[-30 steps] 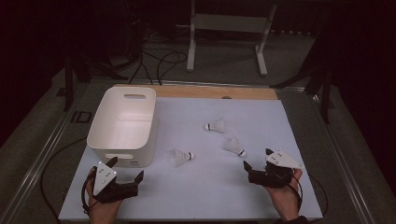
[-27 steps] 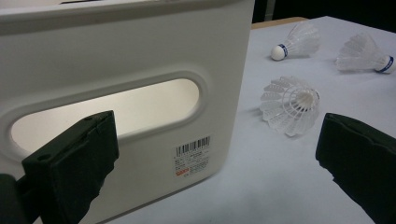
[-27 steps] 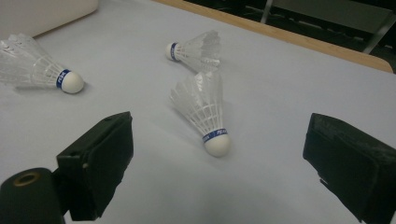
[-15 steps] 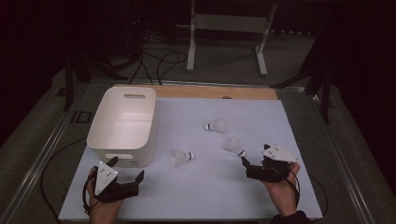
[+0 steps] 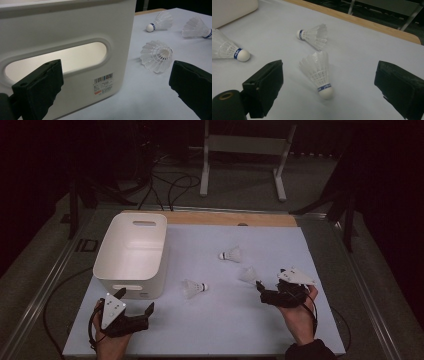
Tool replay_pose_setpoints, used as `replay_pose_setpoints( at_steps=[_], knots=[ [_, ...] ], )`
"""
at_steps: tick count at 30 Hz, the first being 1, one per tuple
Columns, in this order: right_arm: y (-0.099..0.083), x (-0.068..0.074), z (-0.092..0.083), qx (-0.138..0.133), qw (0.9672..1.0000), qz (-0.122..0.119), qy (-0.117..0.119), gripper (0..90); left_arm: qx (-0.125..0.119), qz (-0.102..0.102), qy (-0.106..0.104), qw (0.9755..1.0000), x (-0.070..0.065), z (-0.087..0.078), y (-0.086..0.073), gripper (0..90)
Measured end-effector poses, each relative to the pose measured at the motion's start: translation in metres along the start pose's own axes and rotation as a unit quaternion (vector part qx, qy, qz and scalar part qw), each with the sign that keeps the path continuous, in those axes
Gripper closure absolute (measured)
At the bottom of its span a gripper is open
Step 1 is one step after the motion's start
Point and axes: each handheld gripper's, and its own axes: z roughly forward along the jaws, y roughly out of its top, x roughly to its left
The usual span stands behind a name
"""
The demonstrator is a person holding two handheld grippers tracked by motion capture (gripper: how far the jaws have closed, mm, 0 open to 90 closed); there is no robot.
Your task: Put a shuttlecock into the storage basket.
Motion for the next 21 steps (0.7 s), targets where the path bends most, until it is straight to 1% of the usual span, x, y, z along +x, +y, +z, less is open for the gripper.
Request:
replay_pose_setpoints(
  at_steps=[9, 21],
  knots=[
    [0.007, 0.0, 0.004, -0.003, 1.0, 0.003, -0.004, 8.3, 0.001, 0.001, 0.0, 1.0, -0.001, 0.0, 0.0, 0.0],
    [0.013, -0.001, 0.011, 0.008, 0.9999, 0.002, -0.011, 8.3, 0.002, 0.001, 0.0, 1.0, -0.001, 0.0, 0.0, 0.0]
  ],
)
